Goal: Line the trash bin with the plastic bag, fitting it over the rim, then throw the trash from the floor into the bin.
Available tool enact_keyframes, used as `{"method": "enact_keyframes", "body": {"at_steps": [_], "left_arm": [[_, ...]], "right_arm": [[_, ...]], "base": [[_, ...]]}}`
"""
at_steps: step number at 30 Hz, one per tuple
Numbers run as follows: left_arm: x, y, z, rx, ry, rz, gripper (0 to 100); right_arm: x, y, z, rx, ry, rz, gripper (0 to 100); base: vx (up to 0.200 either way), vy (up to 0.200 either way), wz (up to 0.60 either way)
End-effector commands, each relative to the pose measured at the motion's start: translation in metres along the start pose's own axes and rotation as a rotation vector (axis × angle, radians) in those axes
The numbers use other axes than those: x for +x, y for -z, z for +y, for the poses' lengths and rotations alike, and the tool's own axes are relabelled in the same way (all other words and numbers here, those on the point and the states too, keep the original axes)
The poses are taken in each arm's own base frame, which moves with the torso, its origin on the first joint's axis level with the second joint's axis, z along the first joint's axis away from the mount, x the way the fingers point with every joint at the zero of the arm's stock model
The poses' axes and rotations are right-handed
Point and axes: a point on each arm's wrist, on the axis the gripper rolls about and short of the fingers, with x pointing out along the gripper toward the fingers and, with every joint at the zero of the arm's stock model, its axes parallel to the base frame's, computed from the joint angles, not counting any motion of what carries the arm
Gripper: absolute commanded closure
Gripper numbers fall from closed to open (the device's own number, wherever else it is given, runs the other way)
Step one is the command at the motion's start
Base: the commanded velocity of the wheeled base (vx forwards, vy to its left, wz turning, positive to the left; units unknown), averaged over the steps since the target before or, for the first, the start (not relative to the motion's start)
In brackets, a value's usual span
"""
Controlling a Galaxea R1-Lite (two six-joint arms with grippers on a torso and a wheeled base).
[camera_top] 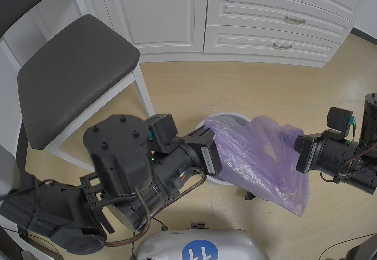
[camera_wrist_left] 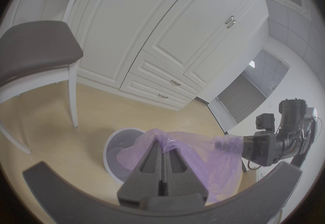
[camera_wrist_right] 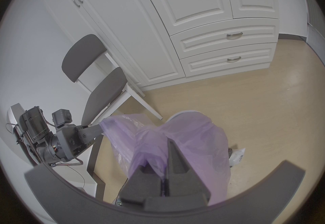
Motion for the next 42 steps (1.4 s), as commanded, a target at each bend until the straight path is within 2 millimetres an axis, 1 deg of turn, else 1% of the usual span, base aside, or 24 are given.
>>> {"method": "enact_keyframes", "body": {"at_steps": [1,3,4,5,10,15,18,21,26,32,35,42], "left_arm": [[0.005,-0.019,-0.002,-0.074,-0.019,-0.011,100],[0.005,-0.026,-0.003,-0.116,-0.031,0.005,100],[0.005,-0.026,-0.003,-0.118,-0.033,0.008,100],[0.006,-0.031,-0.005,-0.147,-0.045,0.026,100],[0.007,-0.038,-0.006,-0.191,-0.065,0.051,100],[-0.001,-0.047,-0.01,-0.186,-0.083,0.103,100],[-0.003,-0.054,-0.013,-0.226,-0.092,0.113,100],[-0.001,-0.055,-0.014,-0.249,-0.109,0.141,100],[0.008,-0.045,-0.01,-0.247,-0.138,0.172,100],[0.008,-0.045,-0.01,-0.245,-0.138,0.174,100],[0.009,-0.044,-0.009,-0.243,-0.141,0.178,100],[0.016,-0.038,-0.004,-0.241,-0.161,0.188,100]], "right_arm": [[0.006,0.001,0.0,0.001,0.012,0.035,100],[0.009,-0.003,0.002,0.017,0.018,0.046,100],[0.01,-0.003,0.002,0.019,0.019,0.048,100],[0.012,-0.006,0.004,0.06,0.025,0.056,100],[0.015,-0.011,0.007,0.109,0.015,0.067,100],[0.006,-0.02,0.01,0.179,-0.043,0.142,100],[0.008,-0.026,0.012,0.232,-0.032,0.164,100],[0.012,-0.023,0.011,0.238,-0.017,0.181,100],[0.015,-0.018,0.01,0.227,-0.006,0.204,100],[0.019,-0.012,0.009,0.219,0.011,0.229,100],[0.023,-0.005,0.007,0.202,0.026,0.251,100],[0.034,0.004,0.007,0.184,0.047,0.288,100]], "base": [[0.0,0.0,0.0],[0.0,0.0,0.0],[0.0,0.0,0.0],[0.0,0.0,0.0],[0.0,0.0,0.0],[0.0,0.0,0.0],[0.0,0.0,0.0],[0.0,0.0,0.0],[0.0,0.0,0.0],[0.0,0.0,0.0],[0.0,0.0,0.0],[0.0,0.0,0.0]]}}
